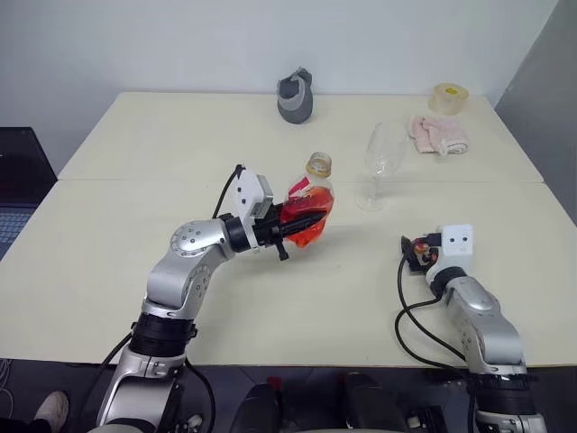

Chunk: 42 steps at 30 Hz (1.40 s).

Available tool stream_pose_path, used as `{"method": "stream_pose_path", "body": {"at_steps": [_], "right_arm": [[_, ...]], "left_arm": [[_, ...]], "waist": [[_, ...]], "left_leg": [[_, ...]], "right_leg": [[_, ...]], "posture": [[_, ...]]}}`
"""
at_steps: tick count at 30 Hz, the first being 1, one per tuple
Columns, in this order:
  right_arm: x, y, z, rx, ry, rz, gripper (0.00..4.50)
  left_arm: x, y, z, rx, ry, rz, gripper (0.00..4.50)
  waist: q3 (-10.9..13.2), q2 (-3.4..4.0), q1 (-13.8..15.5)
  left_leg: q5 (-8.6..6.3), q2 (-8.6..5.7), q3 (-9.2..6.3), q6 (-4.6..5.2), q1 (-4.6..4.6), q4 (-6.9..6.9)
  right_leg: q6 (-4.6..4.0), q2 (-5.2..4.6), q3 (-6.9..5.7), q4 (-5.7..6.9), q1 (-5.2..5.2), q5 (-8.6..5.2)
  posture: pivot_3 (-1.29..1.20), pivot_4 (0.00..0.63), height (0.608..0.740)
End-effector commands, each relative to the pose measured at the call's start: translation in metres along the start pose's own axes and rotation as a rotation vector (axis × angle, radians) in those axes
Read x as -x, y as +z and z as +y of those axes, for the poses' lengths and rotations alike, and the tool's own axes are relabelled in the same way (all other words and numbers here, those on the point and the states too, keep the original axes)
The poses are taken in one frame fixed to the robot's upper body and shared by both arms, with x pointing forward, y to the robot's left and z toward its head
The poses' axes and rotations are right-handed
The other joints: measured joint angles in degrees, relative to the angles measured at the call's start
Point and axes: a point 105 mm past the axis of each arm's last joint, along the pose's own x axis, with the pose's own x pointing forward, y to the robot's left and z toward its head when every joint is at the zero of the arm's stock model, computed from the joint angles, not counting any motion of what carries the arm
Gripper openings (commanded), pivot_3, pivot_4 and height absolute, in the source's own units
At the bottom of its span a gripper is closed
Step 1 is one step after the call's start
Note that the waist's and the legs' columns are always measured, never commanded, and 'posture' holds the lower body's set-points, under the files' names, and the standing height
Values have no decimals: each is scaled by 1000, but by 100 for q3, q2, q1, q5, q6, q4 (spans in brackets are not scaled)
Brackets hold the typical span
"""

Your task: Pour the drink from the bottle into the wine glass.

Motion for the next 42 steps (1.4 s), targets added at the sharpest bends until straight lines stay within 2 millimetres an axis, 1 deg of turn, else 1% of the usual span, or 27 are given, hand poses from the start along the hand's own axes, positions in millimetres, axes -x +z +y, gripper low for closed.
{"method": "stream_pose_path", "body": {"at_steps": [1,2,4,5,6,8,9,10,12,13,15,18,21,24,26,28,32,34,37,42], "right_arm": [[13,28,1,10,39,-75,4450],[21,42,6,14,97,-104,4450],[33,61,17,31,189,-141,4450],[36,67,20,39,217,-149,4450],[39,74,28,53,274,-164,4450],[48,88,48,96,412,-201,4450],[55,93,61,127,504,-213,4450],[58,95,68,145,562,-215,4450],[63,95,83,205,691,-216,4450],[64,95,86,222,729,-217,4450],[61,97,95,224,796,-233,4450],[56,106,111,218,882,-281,4450],[50,113,126,228,928,-325,4450],[44,119,143,225,966,-360,4450],[45,122,153,228,1003,-382,4450],[44,125,160,222,1020,-396,4450],[42,126,169,220,1039,-408,4450],[41,127,172,216,1042,-415,4450],[39,129,175,211,1040,-424,4450],[38,129,176,203,1031,-425,4450]], "left_arm": [[4,14,1,-40,6,-33,773],[7,13,3,-36,28,-30,773],[11,12,6,-31,62,-28,773],[12,12,8,-29,73,-27,773],[14,12,10,-25,92,-28,773],[17,11,14,-24,133,-25,773],[19,10,19,-26,165,-24,773],[22,9,23,-29,196,-22,773],[31,5,42,-56,319,-2,773],[37,4,52,-70,379,7,773],[53,1,75,-96,522,22,773],[77,3,101,-138,695,25,773],[98,7,120,-176,831,13,773],[117,10,134,-203,942,-3,773],[127,10,141,-213,993,-9,773],[136,9,147,-220,1048,-23,773],[154,-1,159,-222,1156,-41,773],[159,-5,162,-231,1181,-43,773],[165,-18,166,-227,1209,-24,773],[166,-30,171,-213,1212,-5,773]], "waist": [[0,0,-2],[2,3,0],[2,7,-7],[2,7,-10],[2,6,-12],[2,6,-14],[2,5,-14],[2,5,-15],[2,4,-14],[1,4,-12],[2,3,-14],[3,1,-30],[3,0,-34],[0,-5,-25],[-1,-6,-23],[-1,-7,-16],[-9,-19,-5],[-10,-21,-7],[-11,-22,-9],[-12,-25,-22]], "left_leg": [[0,0,-1,0,0,0],[0,0,-1,0,0,0],[-1,-1,-2,1,0,0],[-1,1,-3,2,-1,0],[-4,2,-5,8,-1,0],[-9,2,-7,16,0,1],[-9,1,-7,17,0,1],[-10,1,-8,18,-1,2],[-11,0,-7,19,-1,2],[-11,0,-8,19,-1,2],[-11,-1,-7,20,1,3],[-10,0,-5,20,1,4],[-2,2,-10,5,-2,3],[1,0,-16,-1,-6,3],[2,-2,-15,-2,-7,6],[2,-3,-18,-2,-8,6],[2,-5,-20,-3,-10,8],[2,-3,-21,-3,-9,8],[2,-5,-19,-3,-10,8],[2,-7,-22,-3,-12,8]], "right_leg": [[0,0,0,0,0,0],[0,0,0,0,0,0],[0,-1,3,0,-1,0],[0,0,1,-1,-1,0],[0,0,0,-1,-1,0],[0,1,-2,0,0,0],[0,1,-2,1,0,0],[0,1,-5,0,0,0],[0,0,-5,-2,2,0],[0,0,-7,-3,3,0],[0,0,-8,-5,5,0],[0,1,-10,-3,3,0],[0,-1,-10,-4,-2,0],[0,-7,-15,-11,-2,0],[1,-10,-15,-11,-2,1],[1,-11,-17,-11,-3,1],[1,-14,-19,-11,-4,1],[1,-14,-20,-8,-7,1],[1,-16,-19,-6,-9,1],[1,-18,-23,-3,-12,1]], "posture": [[0,150,740],[0,150,740],[0,150,740],[0,150,740],[0,150,740],[0,150,740],[0,150,740],[0,150,740],[0,150,740],[0,150,740],[0,150,740],[0,150,740],[0,150,740],[0,150,740],[0,150,740],[0,150,740],[0,150,740],[0,150,740],[0,150,740],[0,150,740]]}}
